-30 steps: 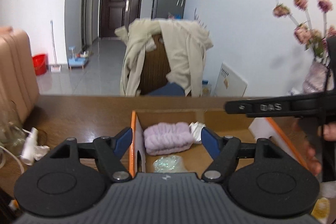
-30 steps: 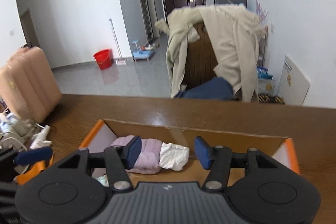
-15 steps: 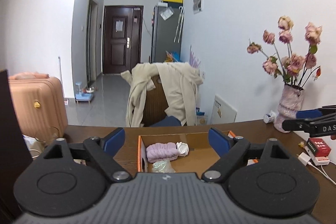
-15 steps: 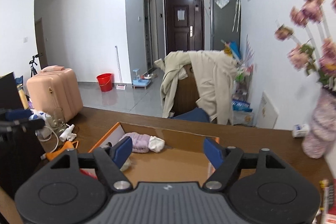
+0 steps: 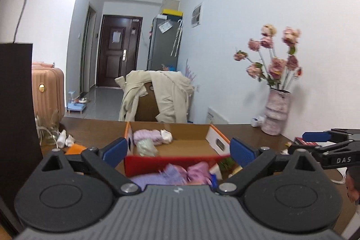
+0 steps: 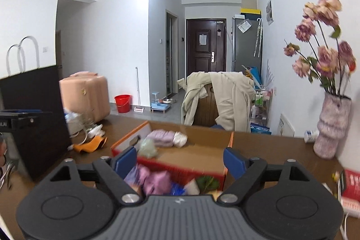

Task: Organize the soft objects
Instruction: 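Withdraw both grippers from the box back toward the table, then grasp the white round foam puck with the right gripper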

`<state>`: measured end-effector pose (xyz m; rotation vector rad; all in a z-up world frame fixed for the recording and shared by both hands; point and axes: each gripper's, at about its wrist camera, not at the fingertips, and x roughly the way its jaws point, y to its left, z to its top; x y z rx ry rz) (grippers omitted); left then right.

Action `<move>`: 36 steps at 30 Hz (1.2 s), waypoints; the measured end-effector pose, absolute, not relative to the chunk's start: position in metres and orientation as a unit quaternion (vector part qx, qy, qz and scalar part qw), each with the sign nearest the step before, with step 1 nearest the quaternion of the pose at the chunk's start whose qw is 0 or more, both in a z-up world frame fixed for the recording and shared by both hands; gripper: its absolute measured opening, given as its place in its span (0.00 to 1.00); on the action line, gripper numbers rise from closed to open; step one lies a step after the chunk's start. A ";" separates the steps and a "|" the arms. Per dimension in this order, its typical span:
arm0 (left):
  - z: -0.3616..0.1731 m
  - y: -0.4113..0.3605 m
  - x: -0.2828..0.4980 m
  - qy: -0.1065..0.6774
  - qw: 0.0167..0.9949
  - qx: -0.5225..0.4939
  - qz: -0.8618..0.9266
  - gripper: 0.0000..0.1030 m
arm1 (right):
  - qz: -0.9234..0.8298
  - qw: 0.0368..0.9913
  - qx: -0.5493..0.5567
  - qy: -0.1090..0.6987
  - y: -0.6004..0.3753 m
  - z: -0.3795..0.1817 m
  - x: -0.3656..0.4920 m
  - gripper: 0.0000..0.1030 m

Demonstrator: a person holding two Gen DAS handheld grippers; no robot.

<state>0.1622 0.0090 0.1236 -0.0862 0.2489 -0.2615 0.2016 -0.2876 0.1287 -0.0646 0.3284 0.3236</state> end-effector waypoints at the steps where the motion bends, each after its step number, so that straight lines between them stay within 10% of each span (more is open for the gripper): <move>1: 0.116 0.006 0.150 0.117 0.983 -0.042 -0.133 0.99 | 0.159 0.973 -0.036 0.163 -0.286 0.121 0.191 0.81; 30: 0.035 -0.019 0.167 0.180 0.973 -0.027 -0.139 1.00 | 0.166 0.942 -0.043 0.288 -0.248 -0.028 0.159 0.86; 36: 0.034 -0.050 0.202 0.186 0.965 -0.013 -0.187 0.99 | 0.177 0.936 -0.021 0.302 -0.258 -0.029 0.175 0.53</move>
